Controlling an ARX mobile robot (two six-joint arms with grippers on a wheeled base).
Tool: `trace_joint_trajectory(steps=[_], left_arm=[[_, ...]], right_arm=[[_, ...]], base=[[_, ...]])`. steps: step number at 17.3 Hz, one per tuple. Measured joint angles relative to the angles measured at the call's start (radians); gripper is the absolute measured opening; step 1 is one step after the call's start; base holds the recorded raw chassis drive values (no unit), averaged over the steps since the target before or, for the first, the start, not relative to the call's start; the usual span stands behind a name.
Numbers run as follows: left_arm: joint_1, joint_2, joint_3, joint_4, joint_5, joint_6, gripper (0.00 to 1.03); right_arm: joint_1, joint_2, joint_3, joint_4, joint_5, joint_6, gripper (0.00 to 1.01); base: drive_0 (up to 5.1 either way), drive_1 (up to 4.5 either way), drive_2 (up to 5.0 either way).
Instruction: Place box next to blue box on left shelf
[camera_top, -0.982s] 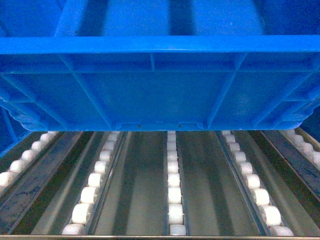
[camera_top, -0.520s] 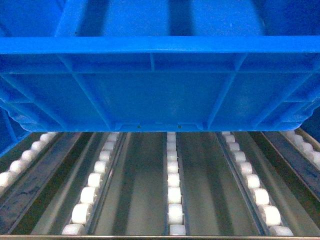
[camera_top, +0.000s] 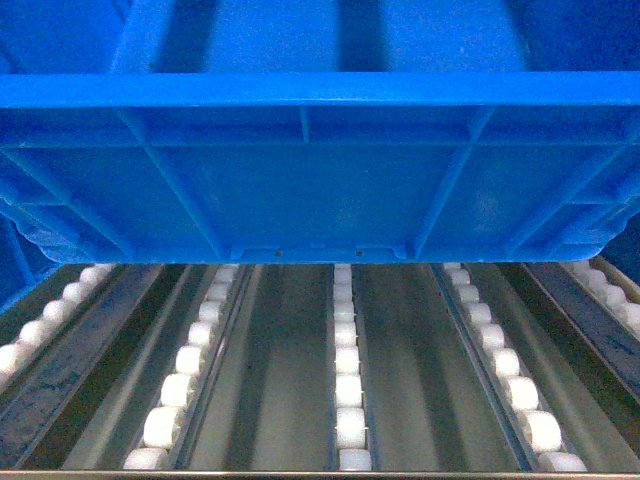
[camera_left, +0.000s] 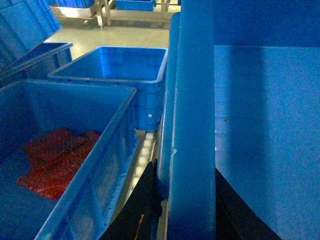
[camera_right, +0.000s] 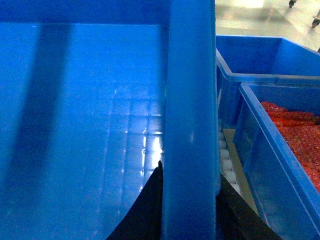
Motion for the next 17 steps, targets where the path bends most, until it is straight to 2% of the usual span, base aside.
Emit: trace_joint_trajectory(steps=[12,13,14,15,16,17], left_arm=[[0.000,0.000,0.000,0.000,0.000,0.000,0.18],[0.000,0.000,0.000,0.007,0.000,0.002,0.18],[-0.004,0.006,-0.013,0.069,0.001,0.012,0.18],[-0.006,0.005,-0.013,0.061,0.009,0.011,0.18],[-0.009,0.006,-0.013,0.034,0.014,0.007,0.18],[-0.018,0.012,-0.005,-0.035,0.023,-0.003,0.18]], right_arm=[[0.000,0.000,0.000,0.000,0.000,0.000,0.20],[0.005,0.000,0.000,0.014,0.029,-0.016,0.20],[0.032,-0.002,0.002,0.018,0.135,-0.052,0.20],[0.041,-0.021,0.026,-0.053,0.152,-0.056,0.20],[0.041,-0.031,0.052,-0.132,0.145,-0.050,0.20],[0.030,-0.033,0.098,-0.279,0.108,-0.014,0.20]], base=[[0.0,0.00,0.0],[0.0,0.00,0.0],[0.0,0.00,0.0],[0.0,0.00,0.0],[0.0,0.00,0.0],[0.0,0.00,0.0]])
